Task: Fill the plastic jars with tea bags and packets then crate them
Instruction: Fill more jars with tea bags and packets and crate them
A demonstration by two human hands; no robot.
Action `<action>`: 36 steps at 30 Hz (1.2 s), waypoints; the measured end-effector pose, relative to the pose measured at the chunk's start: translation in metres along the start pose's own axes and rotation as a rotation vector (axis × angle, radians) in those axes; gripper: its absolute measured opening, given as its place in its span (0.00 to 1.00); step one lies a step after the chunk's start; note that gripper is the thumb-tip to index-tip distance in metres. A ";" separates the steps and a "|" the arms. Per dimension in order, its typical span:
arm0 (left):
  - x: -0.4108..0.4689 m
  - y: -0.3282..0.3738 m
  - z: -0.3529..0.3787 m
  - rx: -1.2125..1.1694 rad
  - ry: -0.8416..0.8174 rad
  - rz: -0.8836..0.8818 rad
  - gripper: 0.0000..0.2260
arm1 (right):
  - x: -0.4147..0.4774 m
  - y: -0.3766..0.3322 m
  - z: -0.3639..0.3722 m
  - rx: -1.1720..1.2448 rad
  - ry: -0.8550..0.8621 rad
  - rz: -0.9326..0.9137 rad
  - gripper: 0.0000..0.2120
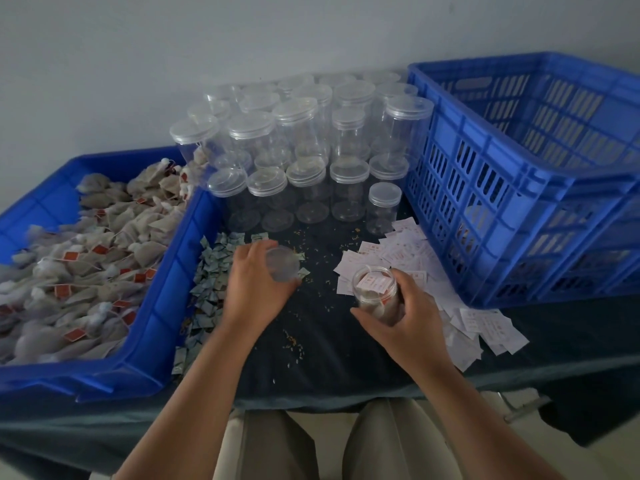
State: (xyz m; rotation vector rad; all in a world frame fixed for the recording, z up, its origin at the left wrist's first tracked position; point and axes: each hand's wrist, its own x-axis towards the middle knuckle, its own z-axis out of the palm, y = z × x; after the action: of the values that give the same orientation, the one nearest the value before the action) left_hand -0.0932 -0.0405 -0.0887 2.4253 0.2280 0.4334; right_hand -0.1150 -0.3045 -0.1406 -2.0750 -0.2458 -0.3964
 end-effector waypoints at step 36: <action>-0.038 0.077 0.033 -0.470 -0.525 0.354 0.09 | 0.005 -0.004 -0.010 0.237 -0.300 -0.063 0.19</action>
State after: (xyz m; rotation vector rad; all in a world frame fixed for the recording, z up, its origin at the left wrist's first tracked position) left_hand -0.1126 -0.1298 -0.0735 2.0182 -0.4842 -0.0181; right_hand -0.1131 -0.3105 -0.1307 -1.8899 -0.5137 -0.0851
